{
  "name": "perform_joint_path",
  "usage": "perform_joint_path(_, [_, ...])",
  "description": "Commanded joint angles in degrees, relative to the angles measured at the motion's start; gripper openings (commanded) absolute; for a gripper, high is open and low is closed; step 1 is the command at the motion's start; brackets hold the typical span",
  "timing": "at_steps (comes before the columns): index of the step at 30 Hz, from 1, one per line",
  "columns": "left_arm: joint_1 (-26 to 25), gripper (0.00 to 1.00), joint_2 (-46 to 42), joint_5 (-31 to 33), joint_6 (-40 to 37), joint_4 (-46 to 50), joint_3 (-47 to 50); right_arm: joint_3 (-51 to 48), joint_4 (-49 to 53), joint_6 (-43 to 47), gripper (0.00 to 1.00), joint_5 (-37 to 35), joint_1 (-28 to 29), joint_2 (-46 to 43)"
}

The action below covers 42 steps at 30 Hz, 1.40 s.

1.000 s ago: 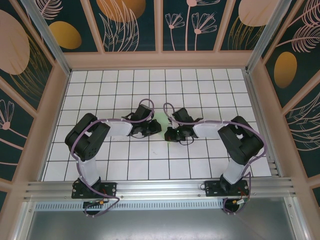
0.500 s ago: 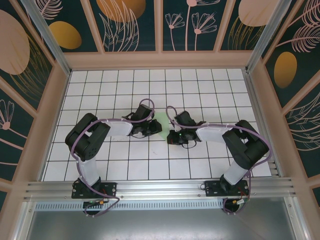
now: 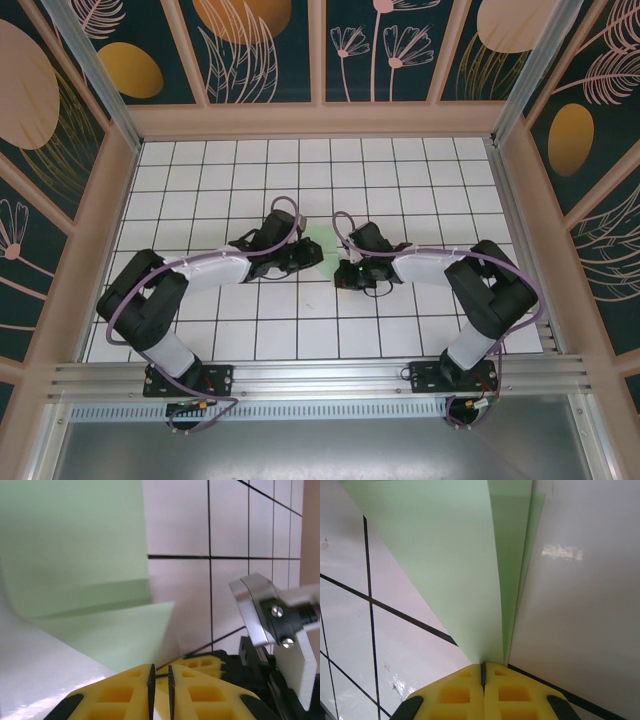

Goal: Fold a paper plane with a square sheet of paper (fold left side to right side)
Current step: Third fold the triangle at the center of the table.

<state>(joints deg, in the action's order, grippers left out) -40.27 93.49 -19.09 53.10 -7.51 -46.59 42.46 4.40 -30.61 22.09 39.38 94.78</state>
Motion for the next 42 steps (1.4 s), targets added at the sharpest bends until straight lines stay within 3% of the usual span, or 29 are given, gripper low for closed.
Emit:
perform_joint_path(1, [-2.0,0.18,1.0,-1.0,2.9,-2.3,1.4,-3.3,8.8,-1.0,0.04,-2.7,0.4,2.8])
perform_joint_path(19, [-3.7,0.17,10.0,-2.1,6.3,-7.7,0.3,-4.1,8.3,-1.2,0.04,-3.2,0.6,3.0])
perform_joint_path(28, [-3.8,0.17,11.4,4.0,3.7,-1.4,-1.4,-3.5,10.4,-1.1,0.04,-5.1,1.1,3.0])
perform_joint_path(42, [-2.2,0.18,13.3,8.5,0.8,2.6,-4.5,-3.9,11.0,-1.3,0.04,-5.8,1.5,4.0])
